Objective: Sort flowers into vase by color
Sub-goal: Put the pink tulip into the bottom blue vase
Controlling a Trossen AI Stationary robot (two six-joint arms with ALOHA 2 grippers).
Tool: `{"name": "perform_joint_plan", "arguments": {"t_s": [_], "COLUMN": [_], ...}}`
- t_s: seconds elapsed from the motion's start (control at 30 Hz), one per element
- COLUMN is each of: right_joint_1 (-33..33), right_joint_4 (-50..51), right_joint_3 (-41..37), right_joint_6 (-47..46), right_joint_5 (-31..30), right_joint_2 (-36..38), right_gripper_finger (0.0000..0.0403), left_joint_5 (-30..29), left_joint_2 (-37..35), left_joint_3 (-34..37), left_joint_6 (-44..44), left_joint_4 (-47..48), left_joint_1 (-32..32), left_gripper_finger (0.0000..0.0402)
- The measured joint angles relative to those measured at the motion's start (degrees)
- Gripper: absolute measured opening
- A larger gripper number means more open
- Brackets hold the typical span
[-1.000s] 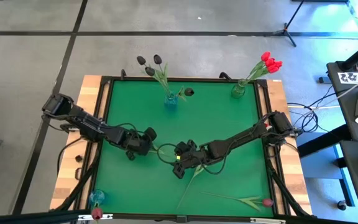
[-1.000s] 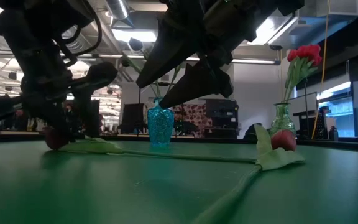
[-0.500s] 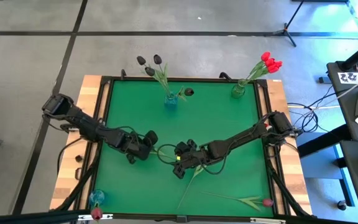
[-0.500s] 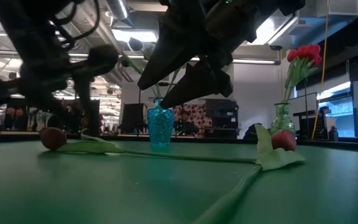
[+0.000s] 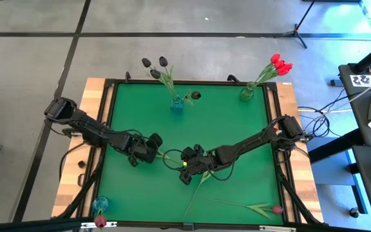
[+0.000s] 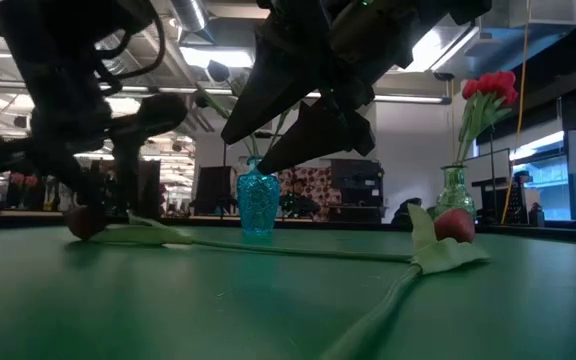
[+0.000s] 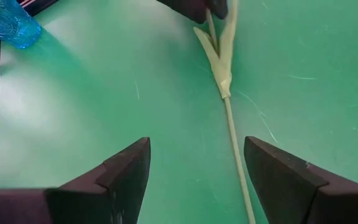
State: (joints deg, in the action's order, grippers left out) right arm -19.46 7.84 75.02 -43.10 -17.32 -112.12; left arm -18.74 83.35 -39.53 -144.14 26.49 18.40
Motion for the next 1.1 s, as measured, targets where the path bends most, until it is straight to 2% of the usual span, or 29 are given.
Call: {"name": "perform_joint_plan", "arguments": {"t_s": [0.13, 0.3, 0.57, 0.73, 0.87, 1.1], "right_joint_1": [0.0, 0.1, 0.0, 0.0, 0.0, -0.1], "right_joint_4": [0.0, -0.1, -0.1, -0.2, -0.3, -0.3], "right_joint_3": [0.0, 0.0, 0.0, 0.0, 0.0, 0.0], "right_joint_6": [-0.4, -0.2, -0.4, -1.6, -1.7, -1.7], "right_joint_5": [-0.1, -0.2, -0.7, -0.7, -0.7, -0.7], "right_joint_2": [0.0, 0.0, 0.0, 0.0, 0.0, 0.0], "right_gripper_finger": [0.0257, 0.0257, 0.0257, 0.0257, 0.0257, 0.0257], "left_joint_5": [0.7, 1.6, 2.2, 3.3, 3.1, 1.9], "left_joint_2": [0.1, 0.9, 0.7, 0.6, 0.7, 0.4], "left_joint_3": [0.0, 0.4, 2.6, 3.6, 3.7, 3.9], "left_joint_6": [-0.7, -1.4, -1.2, 2.7, 5.0, 5.4], "left_joint_4": [3.2, 5.0, 4.1, 3.8, 4.3, 4.6], "left_joint_1": [1.3, -0.5, -5.9, -9.8, -12.1, -13.7], "left_gripper_finger": [0.0121, 0.0121, 0.0121, 0.0119, 0.0092, 0.0014]}}
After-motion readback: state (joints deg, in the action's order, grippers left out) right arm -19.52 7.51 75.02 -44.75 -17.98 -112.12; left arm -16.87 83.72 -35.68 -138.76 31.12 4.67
